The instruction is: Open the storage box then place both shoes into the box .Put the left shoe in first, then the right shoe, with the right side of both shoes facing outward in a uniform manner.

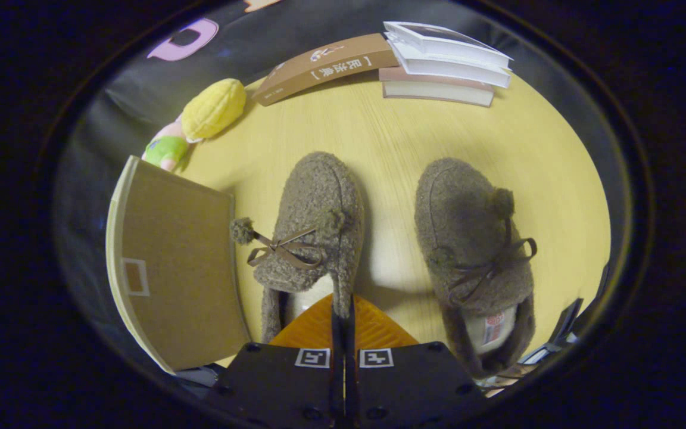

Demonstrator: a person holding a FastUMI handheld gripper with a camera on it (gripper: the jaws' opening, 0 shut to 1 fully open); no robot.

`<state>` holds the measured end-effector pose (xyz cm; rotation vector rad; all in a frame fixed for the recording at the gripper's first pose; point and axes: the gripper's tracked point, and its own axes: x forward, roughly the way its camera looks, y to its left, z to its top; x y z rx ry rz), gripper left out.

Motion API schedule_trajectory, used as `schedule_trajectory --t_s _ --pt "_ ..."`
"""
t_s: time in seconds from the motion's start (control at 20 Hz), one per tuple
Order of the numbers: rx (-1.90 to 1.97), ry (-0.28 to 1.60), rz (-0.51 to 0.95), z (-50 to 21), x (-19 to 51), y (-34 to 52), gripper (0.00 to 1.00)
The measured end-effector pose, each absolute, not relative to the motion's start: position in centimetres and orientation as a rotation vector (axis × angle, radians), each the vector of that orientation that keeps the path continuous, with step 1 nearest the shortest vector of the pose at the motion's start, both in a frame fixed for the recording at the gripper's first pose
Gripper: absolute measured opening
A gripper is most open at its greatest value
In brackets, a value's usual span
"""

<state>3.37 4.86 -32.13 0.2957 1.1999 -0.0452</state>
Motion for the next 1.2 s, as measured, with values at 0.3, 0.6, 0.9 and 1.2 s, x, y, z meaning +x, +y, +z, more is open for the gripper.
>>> schedule_trajectory --t_s 0.3,0.6,0.9,1.2 --pt "0.487 1.151 -0.032 -26.8 2.6 6.6 0.04" --pt "0.615 1.009 0.065 -17.2 3.0 11.5 0.04" --pt "0.743 1.015 0.254 -12.4 3.4 22.5 0.04" --pt "0.628 1.180 0.258 -19.5 2.9 30.2 0.04"
